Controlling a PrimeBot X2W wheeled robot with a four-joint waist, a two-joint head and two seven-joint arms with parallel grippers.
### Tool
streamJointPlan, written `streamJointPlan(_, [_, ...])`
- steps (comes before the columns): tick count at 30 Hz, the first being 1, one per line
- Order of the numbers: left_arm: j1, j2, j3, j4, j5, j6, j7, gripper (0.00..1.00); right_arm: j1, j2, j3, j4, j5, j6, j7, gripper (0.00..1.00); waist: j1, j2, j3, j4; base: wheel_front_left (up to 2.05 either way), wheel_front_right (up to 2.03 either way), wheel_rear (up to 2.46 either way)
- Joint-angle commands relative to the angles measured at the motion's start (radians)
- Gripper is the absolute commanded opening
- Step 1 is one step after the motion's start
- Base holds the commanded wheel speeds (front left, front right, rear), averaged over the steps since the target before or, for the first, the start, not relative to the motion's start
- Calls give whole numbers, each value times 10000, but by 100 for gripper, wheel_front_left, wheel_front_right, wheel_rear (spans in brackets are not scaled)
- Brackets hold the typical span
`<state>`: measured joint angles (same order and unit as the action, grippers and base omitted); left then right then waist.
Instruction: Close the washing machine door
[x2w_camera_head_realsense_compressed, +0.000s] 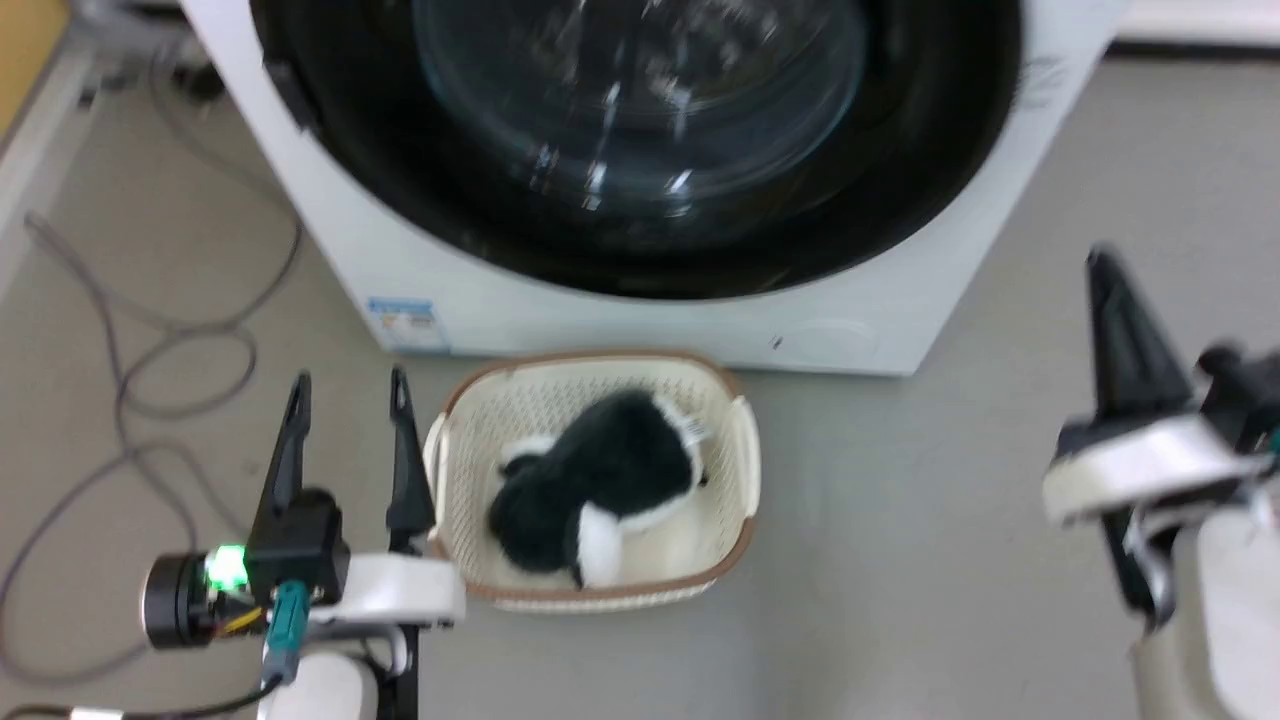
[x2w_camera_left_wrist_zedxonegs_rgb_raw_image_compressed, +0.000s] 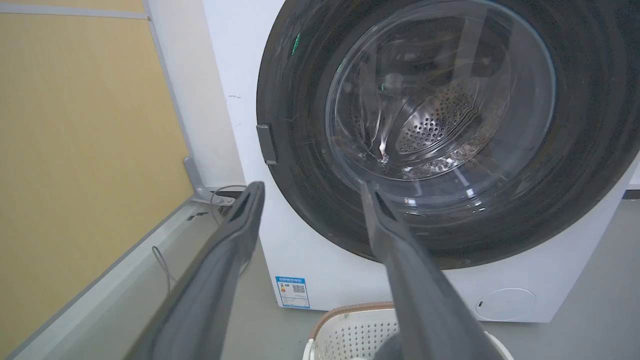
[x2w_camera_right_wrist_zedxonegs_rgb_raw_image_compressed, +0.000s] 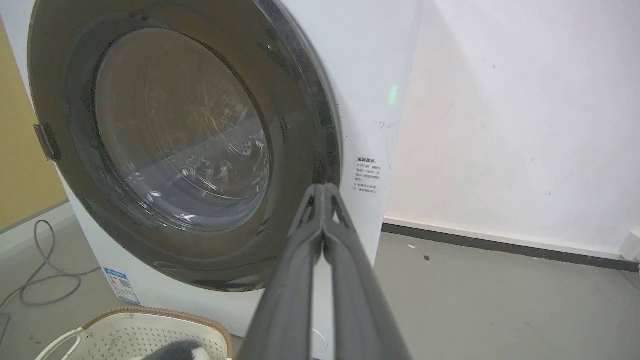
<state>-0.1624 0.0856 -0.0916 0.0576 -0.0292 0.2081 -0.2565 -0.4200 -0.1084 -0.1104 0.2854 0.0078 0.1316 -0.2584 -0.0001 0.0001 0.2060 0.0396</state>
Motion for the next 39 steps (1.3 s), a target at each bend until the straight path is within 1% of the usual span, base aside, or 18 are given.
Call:
streamJointPlan(1, [185, 65, 38, 15, 42, -10, -53, 100, 303, 99, 16, -86, -34, -9, -34, 0, 1, -1, -636, -515, 0, 0, 0])
streamJointPlan(2, [323, 84, 53, 13, 40, -25, -53, 100, 561, 174, 80, -140, 7, -9, -34, 10, 1, -1, -764, -583, 0, 0, 0])
streamJointPlan(3, [462, 103, 69, 4, 36, -43, -53, 100, 831, 251, 120, -193, 60, -9, -34, 35, 1, -1, -880, -645, 0, 0, 0])
streamJointPlan(4, [592, 111, 76, -9, 21, -72, -53, 100, 1078, 332, 92, -258, 166, -9, -34, 93, 1, -1, -989, -696, 0, 0, 0])
streamJointPlan(5, [722, 117, 48, -30, 23, -120, -53, 100, 1303, 391, 90, -311, 282, -9, -34, 100, 1, -1, -1092, -735, 0, 0, 0])
streamJointPlan(8, [1221, 130, 11, -152, 23, -209, -53, 100, 2208, 523, 152, -607, 412, -9, -34, 100, 1, -1, -1454, -902, 0, 0, 0])
streamJointPlan(9, [1221, 130, 11, -152, 23, -209, -53, 100, 2208, 523, 152, -607, 412, -9, -34, 100, 1, -1, -1454, -902, 0, 0, 0])
streamJointPlan(10, [1426, 144, 5, -175, 3, -273, -53, 100, 2655, 555, 249, -819, 414, -9, -34, 100, 1, -1, -1617, -956, 0, 0, 0])
streamJointPlan(13, [1716, 138, 33, -135, -52, -334, -53, 100, 3285, 574, 406, -1088, 631, -9, -34, 100, 1, -1, -1863, -1022, 0, 0, 0])
streamJointPlan(20, [2045, 90, 102, -22, -114, -385, -53, 100, 3854, 579, 507, -1416, 998, -9, -34, 100, 1, -1, -2076, -1085, 0, 0, 0])
streamJointPlan(21, [1937, 71, 89, -21, -100, -365, 1, 0, 3764, 533, 499, -1364, 911, 0, 1, 0, 1, -1, -2074, -1082, 0, 0, 0])
streamJointPlan(39, [1901, 14, 186, -74, -57, -563, 319, 0, 3809, 537, 574, -1536, 784, 1, 325, 0, 1, -1, -2087, -1000, 0, 0, 0])
